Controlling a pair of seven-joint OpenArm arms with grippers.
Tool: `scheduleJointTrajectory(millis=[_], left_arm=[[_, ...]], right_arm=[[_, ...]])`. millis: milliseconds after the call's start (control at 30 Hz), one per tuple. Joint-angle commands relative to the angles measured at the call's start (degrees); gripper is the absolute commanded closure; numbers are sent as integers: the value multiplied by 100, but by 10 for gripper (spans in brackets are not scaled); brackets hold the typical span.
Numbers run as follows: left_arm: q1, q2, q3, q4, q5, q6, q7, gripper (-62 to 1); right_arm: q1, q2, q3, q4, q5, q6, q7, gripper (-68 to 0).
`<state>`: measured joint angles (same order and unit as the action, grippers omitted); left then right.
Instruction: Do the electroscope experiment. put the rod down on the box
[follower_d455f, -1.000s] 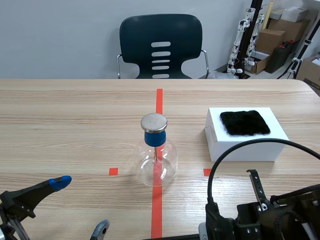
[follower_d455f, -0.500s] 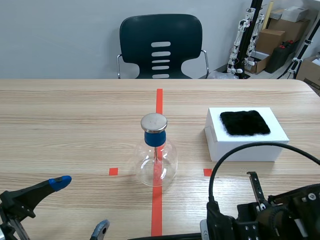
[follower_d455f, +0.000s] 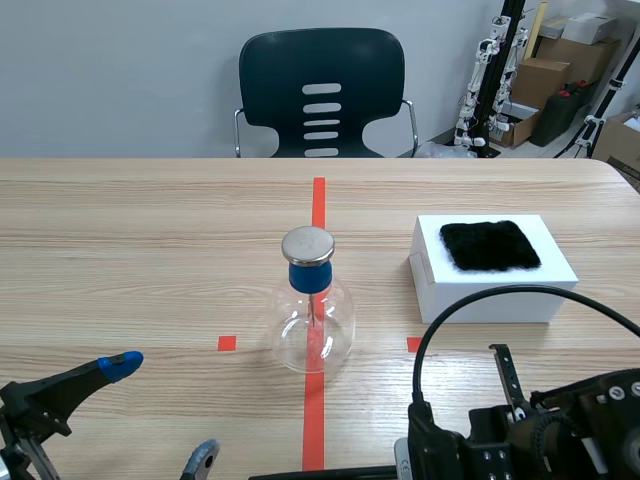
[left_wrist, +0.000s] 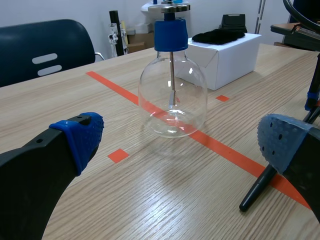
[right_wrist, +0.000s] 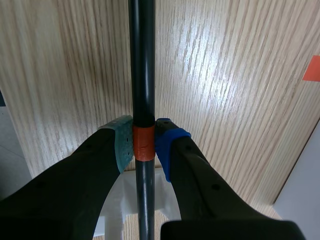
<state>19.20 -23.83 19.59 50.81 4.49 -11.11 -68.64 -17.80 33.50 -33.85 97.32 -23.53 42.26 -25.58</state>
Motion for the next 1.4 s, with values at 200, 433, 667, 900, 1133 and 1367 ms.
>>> scheduleJointTrajectory(millis=[200, 433, 667, 900, 1133, 1367], left_arm=[[-2, 0, -11, 50, -37, -13, -76, -623], [-2, 0, -11, 50, -37, -13, -76, -623], [-2, 0, -11, 50, -37, -13, -76, -623], [-2, 0, -11, 50, -37, -13, -76, -623], [-2, 0, -11, 50, -37, -13, -76, -623], [-2, 0, -11, 50, -37, -13, -76, -623]], right_arm=[[81, 28, 2, 22, 0, 46, -68, -138], [81, 28, 2, 22, 0, 46, -68, -144], [81, 28, 2, 24, 2, 46, -59, -282], [81, 31, 2, 24, 153, 46, -66, -508], [81, 31, 2, 24, 214, 46, -107, -679], [81, 31, 2, 28, 221, 46, -107, -679]])
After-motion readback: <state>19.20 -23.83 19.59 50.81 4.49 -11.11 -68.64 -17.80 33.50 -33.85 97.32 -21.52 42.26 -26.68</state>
